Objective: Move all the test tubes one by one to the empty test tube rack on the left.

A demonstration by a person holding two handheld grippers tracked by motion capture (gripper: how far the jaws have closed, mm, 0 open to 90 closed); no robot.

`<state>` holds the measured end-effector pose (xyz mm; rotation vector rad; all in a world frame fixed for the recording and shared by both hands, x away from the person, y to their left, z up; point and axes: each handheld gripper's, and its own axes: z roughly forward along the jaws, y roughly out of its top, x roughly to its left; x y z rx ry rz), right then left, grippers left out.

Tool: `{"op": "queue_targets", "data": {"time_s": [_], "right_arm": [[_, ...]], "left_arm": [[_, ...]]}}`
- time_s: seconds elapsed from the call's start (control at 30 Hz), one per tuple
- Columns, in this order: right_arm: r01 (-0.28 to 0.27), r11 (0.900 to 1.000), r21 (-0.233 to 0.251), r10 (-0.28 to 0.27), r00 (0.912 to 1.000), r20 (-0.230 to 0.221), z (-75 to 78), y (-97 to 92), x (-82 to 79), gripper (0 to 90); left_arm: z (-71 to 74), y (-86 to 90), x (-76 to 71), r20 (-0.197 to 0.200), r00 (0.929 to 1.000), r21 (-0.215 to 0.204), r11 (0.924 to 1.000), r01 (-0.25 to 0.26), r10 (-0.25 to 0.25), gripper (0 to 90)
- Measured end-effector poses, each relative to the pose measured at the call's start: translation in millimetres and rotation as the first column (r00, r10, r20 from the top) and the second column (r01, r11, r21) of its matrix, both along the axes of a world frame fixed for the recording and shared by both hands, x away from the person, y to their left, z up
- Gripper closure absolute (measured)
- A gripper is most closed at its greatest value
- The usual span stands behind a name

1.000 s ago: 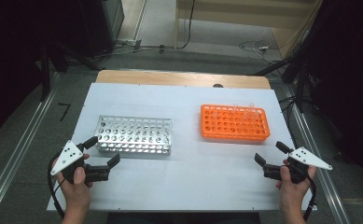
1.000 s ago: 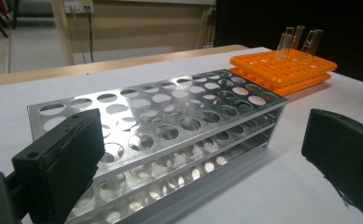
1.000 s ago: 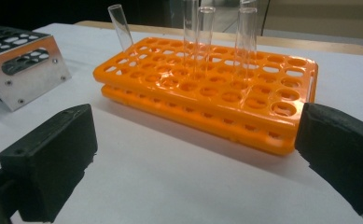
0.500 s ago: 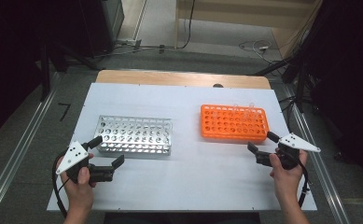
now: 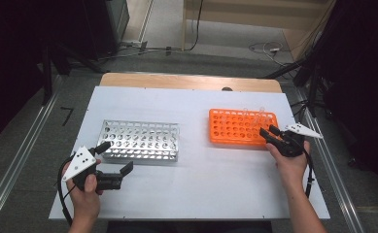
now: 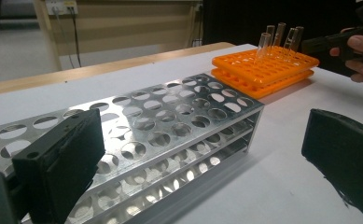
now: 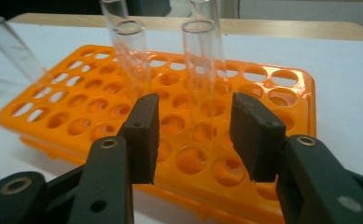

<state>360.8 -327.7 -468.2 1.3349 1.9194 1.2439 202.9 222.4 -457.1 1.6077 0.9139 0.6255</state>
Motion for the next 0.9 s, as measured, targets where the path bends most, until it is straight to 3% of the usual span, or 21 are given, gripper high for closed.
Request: {"op": "queue_targets", "data": {"time_s": [0.13, 0.27, 0.43, 0.67, 0.9], "right_arm": [[0.010, 0.9999, -0.004, -0.010, 0.9999, -0.006, -5.4, 1.6, 8.4, 52.9], [0.011, 0.9995, -0.030, -0.011, 0.9999, 0.003, -10.3, 5.3, 11.8, 58.9], [0.008, 0.9996, -0.025, -0.008, 0.9999, 0.009, -13.2, 8.4, 14.2, 67.6], [0.030, 0.9978, -0.059, -0.028, 0.9992, 0.028, -14.8, 11.6, 15.1, 73.4], [0.044, 0.9987, -0.025, -0.043, 0.9981, 0.044, -11.2, 9.9, 13.0, 73.9]], "left_arm": [[-1.0, 0.6, 1.1, -0.007, 1.0000, -0.007, 1.0000, -0.004, 0.004, 0.0], [-1.3, 1.0, 1.5, -0.007, 1.0000, -0.001, 1.0000, 0.000, 0.000, 0.0], [-1.7, 0.0, 1.3, -0.008, 1.0000, 0.000, 1.0000, 0.002, -0.002, 0.0], [-1.5, -4.0, -0.3, -0.010, 0.9998, 0.007, 0.9998, 0.019, -0.019, 0.0], [-1.0, -8.2, -2.3, -0.009, 0.9993, 0.008, 0.9993, 0.036, -0.036, 0.0]]}}
